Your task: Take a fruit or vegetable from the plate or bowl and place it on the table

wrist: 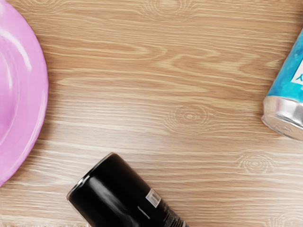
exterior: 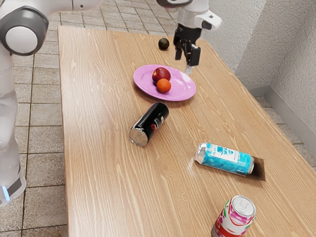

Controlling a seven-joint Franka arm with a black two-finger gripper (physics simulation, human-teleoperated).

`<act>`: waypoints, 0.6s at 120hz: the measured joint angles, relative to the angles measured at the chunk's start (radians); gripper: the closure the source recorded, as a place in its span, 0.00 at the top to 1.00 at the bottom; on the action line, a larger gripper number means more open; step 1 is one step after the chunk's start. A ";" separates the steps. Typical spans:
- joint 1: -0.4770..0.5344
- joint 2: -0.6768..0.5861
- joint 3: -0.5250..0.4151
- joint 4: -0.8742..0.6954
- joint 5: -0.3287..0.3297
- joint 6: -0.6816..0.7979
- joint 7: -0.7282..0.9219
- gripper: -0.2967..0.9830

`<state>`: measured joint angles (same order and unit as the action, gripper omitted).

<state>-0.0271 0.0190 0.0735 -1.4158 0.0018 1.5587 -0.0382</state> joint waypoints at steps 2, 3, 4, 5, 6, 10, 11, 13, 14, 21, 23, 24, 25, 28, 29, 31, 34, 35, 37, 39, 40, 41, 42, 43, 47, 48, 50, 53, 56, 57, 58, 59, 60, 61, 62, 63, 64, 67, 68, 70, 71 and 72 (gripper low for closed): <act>0.004 0.000 0.000 0.000 0.000 0.000 -0.001 0.77; 0.005 0.000 0.000 0.000 0.000 0.000 -0.002 0.77; 0.007 0.000 0.000 0.000 0.000 0.000 -0.002 0.77; 0.009 0.000 0.000 0.000 0.000 0.000 -0.003 0.77; 0.011 0.000 0.000 0.000 0.000 0.000 -0.003 0.77; 0.018 0.000 0.000 0.000 0.000 0.000 -0.005 0.77; 0.020 0.000 0.000 0.000 0.000 0.000 -0.005 0.77; 0.024 0.000 0.000 0.000 0.000 0.000 -0.006 0.77; 0.026 0.000 0.000 0.000 0.000 0.000 -0.007 0.77; 0.038 0.000 0.000 0.000 0.000 0.000 -0.010 0.77; 0.042 0.000 0.000 0.000 0.000 0.000 -0.010 0.77; 0.043 0.000 0.000 0.000 0.000 0.000 -0.011 0.77; 0.045 0.000 0.000 0.000 0.000 0.000 -0.011 0.77; 0.050 0.000 0.000 0.000 0.000 0.000 -0.012 0.77; 0.052 0.000 0.000 0.000 0.000 0.000 -0.013 0.77; 0.055 0.000 0.000 0.000 0.000 0.000 -0.013 0.77; 0.059 0.000 0.000 0.000 0.000 -0.001 -0.014 0.77; 0.060 0.000 0.000 0.000 0.000 -0.001 -0.015 0.77; 0.062 0.000 0.001 0.000 0.000 -0.001 -0.015 0.77; 0.065 0.000 0.001 0.001 0.000 -0.001 -0.016 0.77; 0.066 0.000 0.001 0.001 0.000 -0.001 -0.016 0.77; 0.068 0.000 0.000 0.004 0.000 -0.001 -0.017 0.77; 0.070 0.001 -0.001 0.009 0.001 -0.001 -0.017 0.77; 0.072 0.003 -0.002 0.016 0.001 -0.001 -0.017 0.77; 0.078 0.008 -0.004 0.036 0.001 -0.001 -0.019 0.77; 0.079 0.009 -0.005 0.039 0.001 -0.001 -0.019 0.77; 0.079 0.012 -0.004 0.044 0.001 -0.001 -0.020 0.77; 0.079 0.015 -0.004 0.049 0.001 -0.001 -0.021 0.77; 0.078 0.017 -0.003 0.052 0.001 -0.001 -0.022 0.77; 0.077 0.018 -0.003 0.053 0.001 -0.001 -0.022 0.77; 0.077 0.019 -0.003 0.054 0.001 -0.001 -0.022 0.77; 0.076 0.021 -0.003 0.055 0.001 -0.001 -0.023 0.77; 0.075 0.023 -0.003 0.056 0.001 -0.001 -0.023 0.77; 0.074 0.025 -0.003 0.056 0.001 -0.001 -0.023 0.77; 0.072 0.027 -0.003 0.057 0.002 -0.001 -0.023 0.77; 0.071 0.029 -0.003 0.057 0.002 0.000 -0.024 0.77; 0.069 0.030 -0.003 0.057 0.002 0.000 -0.024 0.77; 0.063 0.033 -0.003 0.058 0.003 0.000 -0.025 0.77; 0.061 0.034 -0.003 0.058 0.003 0.000 -0.025 0.77; 0.056 0.035 -0.003 0.059 0.004 0.000 -0.025 0.77; 0.053 0.036 -0.003 0.059 0.004 0.001 -0.025 0.77; 0.051 0.036 -0.002 0.059 0.004 0.001 -0.026 0.77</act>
<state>0.0236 0.0550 0.0711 -1.3570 0.0061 1.5595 -0.0639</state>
